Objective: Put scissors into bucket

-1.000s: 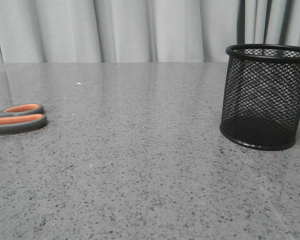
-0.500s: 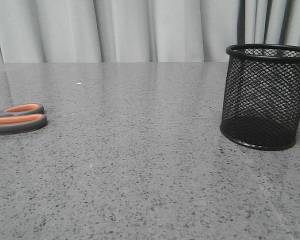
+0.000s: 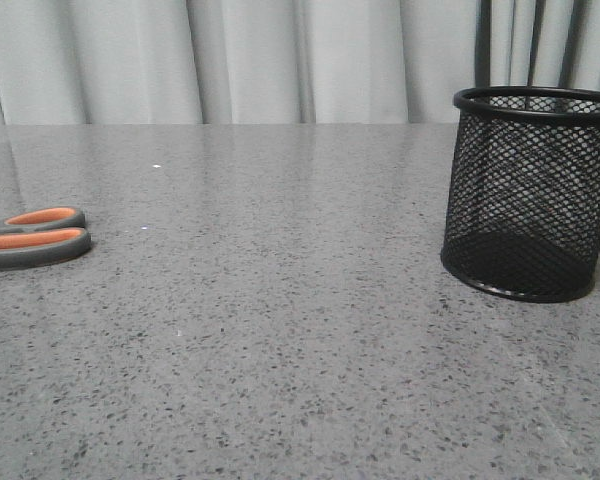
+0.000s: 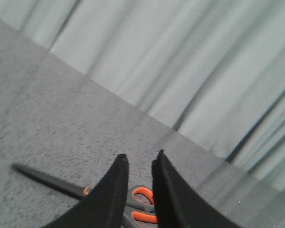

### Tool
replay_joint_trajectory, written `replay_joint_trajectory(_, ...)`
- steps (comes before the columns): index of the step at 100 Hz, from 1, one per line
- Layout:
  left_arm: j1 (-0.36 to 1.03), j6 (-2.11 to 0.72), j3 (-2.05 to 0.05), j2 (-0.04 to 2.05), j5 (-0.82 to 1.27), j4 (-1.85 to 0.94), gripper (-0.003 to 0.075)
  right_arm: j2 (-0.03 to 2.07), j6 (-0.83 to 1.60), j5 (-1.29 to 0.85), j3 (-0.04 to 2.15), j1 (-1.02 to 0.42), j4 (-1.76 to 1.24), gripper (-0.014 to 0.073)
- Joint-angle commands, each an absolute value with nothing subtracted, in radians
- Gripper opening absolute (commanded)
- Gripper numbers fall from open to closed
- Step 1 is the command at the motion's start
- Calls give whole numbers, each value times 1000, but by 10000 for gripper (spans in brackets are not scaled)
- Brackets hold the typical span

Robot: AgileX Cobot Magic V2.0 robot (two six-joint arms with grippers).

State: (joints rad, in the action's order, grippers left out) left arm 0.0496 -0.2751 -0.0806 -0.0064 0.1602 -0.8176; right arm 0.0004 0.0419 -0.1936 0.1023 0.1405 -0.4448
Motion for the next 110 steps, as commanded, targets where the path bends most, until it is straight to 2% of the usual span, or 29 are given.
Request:
replay_joint_trajectory(1, 49, -299, -202, 32, 192, -682, 295, 59, 48, -207, 215, 139, -402, 311)
replay_joint_trajectory(7, 49, -299, -255, 77, 203, -636, 353, 108, 48, -253, 266, 139, -393, 416)
replay_joint_trajectory(14, 49, -301, -323, 146, 247, -585, 354, 162, 48, -317, 330, 139, -394, 459)
replay_joint_trajectory(25, 49, -301, -454, 301, 458, -459, 320, 233, 93, -424, 426, 134, -394, 451)
replay_joint_trajectory(34, 56, -301, -578, 456, 651, -374, 302, 247, 134, -433, 472, 106, -394, 451)
replay_joint_trajectory(45, 135, -301, -714, 601, 717, -277, 302, 260, 139, -429, 496, 86, -394, 451)
replay_joint_trajectory(59, 257, -343, -894, 798, 907, 0, 306, 260, 139, -457, 497, 84, -394, 451)
replay_joint_trajectory(74, 444, -435, -996, 938, 990, 341, 307, 260, 139, -470, 497, 81, -394, 450)
replay_joint_trajectory(84, 533, -520, -1007, 997, 1027, 454, 317, 260, 139, -470, 497, 73, -394, 450)
replay_joint_trajectory(99, 572, -607, -1007, 1084, 1026, 473, 408, 260, 139, -468, 497, 52, -394, 450)
replay_joint_trajectory(110, 572, -617, -1007, 1140, 1029, 506, 416, 260, 139, -465, 497, 39, -394, 451)
